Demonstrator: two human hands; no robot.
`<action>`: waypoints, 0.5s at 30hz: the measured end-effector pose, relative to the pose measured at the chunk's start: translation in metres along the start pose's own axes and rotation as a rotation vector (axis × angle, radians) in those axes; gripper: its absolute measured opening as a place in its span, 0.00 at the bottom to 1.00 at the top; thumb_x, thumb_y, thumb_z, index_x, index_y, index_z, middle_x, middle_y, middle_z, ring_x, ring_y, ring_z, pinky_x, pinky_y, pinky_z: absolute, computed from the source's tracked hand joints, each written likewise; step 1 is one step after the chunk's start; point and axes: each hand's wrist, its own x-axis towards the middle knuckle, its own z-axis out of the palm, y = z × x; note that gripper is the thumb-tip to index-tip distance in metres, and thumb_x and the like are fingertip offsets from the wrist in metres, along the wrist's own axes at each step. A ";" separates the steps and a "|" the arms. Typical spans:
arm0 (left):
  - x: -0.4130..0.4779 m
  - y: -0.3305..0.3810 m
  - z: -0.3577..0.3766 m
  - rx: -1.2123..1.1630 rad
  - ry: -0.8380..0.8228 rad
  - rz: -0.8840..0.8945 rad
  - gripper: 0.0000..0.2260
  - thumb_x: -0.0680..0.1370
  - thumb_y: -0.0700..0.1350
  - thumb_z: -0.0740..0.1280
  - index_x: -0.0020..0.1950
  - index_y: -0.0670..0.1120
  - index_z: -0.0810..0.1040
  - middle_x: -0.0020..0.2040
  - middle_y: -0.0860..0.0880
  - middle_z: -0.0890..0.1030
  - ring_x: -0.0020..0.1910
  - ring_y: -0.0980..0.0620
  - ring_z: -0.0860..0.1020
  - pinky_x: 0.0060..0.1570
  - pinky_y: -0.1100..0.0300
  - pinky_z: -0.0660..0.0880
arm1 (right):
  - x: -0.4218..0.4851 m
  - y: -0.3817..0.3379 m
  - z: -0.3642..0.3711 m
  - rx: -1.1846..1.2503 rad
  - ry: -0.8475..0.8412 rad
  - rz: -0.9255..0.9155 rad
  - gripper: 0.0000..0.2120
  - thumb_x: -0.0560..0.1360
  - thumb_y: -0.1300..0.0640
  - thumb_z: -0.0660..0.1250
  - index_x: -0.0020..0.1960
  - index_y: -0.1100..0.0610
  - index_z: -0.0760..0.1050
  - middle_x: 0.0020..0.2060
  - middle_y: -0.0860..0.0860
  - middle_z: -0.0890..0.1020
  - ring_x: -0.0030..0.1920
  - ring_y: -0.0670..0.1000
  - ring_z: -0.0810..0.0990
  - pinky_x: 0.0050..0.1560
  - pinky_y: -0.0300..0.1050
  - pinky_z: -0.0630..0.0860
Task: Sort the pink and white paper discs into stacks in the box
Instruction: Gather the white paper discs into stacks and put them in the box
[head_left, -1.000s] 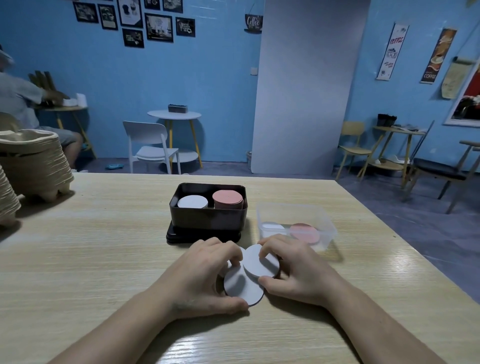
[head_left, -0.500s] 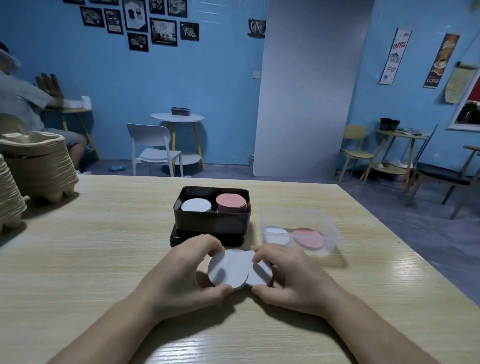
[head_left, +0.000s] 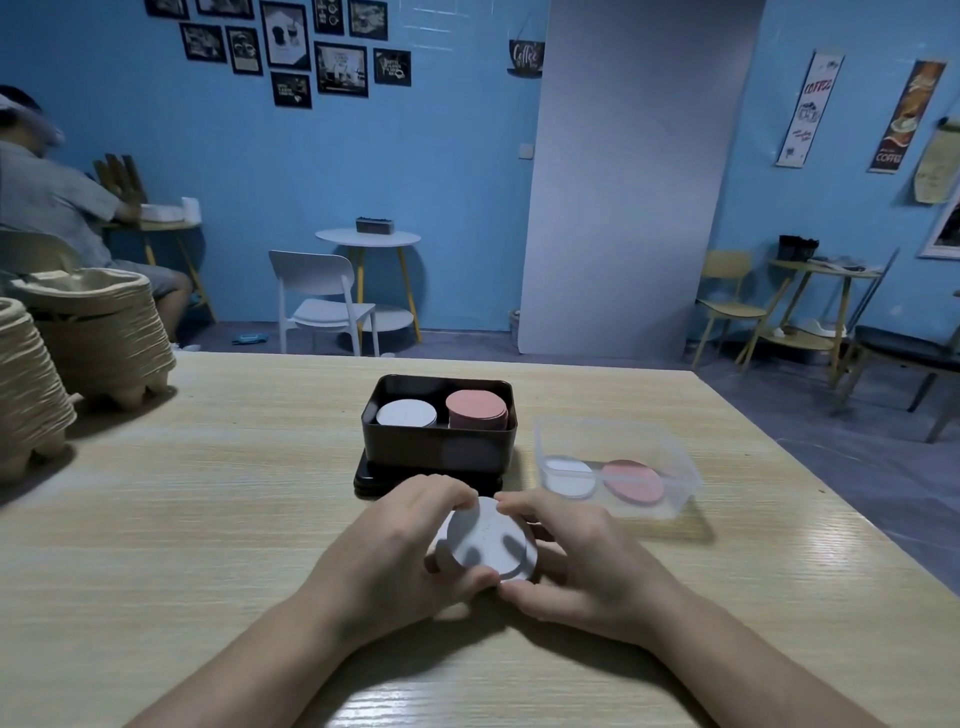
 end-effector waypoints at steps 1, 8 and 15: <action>0.000 0.001 0.001 0.000 0.010 0.016 0.24 0.73 0.62 0.74 0.61 0.49 0.75 0.55 0.52 0.82 0.54 0.52 0.81 0.50 0.58 0.78 | 0.000 0.000 0.001 0.003 0.007 -0.005 0.29 0.74 0.44 0.76 0.71 0.52 0.72 0.63 0.44 0.82 0.60 0.47 0.83 0.57 0.54 0.81; 0.001 0.002 0.000 -0.060 -0.034 0.061 0.22 0.75 0.60 0.75 0.59 0.52 0.72 0.64 0.52 0.82 0.62 0.56 0.80 0.54 0.61 0.79 | 0.005 -0.008 -0.003 0.000 0.034 -0.101 0.24 0.76 0.47 0.77 0.68 0.47 0.74 0.65 0.44 0.81 0.62 0.45 0.82 0.56 0.50 0.81; 0.000 -0.001 -0.003 -0.184 -0.036 -0.009 0.18 0.73 0.59 0.76 0.56 0.54 0.75 0.61 0.57 0.83 0.66 0.62 0.79 0.57 0.62 0.78 | 0.002 -0.001 -0.005 -0.027 0.076 -0.111 0.23 0.75 0.43 0.77 0.64 0.51 0.76 0.67 0.49 0.80 0.66 0.47 0.80 0.60 0.49 0.80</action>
